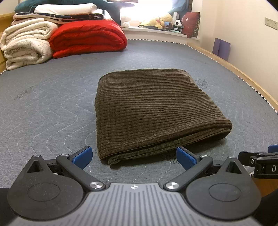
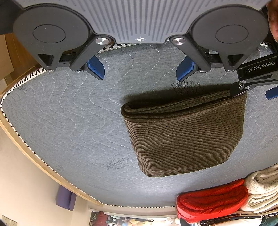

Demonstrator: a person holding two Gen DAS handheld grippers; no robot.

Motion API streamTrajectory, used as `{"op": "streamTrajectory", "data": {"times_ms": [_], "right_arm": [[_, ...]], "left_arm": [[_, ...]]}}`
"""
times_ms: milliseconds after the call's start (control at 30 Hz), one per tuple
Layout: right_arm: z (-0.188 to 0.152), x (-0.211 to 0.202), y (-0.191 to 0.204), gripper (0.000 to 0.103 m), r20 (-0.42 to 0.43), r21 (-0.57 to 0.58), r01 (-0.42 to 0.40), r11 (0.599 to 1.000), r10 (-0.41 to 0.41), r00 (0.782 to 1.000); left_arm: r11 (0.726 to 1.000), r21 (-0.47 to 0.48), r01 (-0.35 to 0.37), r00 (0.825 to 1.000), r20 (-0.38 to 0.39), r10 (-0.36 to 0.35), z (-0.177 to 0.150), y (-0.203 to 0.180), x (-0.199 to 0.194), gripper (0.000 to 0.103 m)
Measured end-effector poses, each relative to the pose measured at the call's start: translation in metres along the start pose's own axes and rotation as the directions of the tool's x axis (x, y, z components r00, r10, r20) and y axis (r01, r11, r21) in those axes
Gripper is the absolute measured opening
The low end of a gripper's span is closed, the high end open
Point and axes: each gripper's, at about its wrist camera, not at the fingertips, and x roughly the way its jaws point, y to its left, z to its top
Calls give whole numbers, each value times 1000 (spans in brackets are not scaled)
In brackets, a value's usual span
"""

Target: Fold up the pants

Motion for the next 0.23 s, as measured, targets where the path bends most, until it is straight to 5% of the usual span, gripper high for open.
{"op": "streamTrajectory", "data": {"times_ms": [233], "right_arm": [[0,2,0,90,-4,0,1,1000,-1,1000]], "left_arm": [[1000,2,-4,1000,6,4,-1,0,1,103]]}}
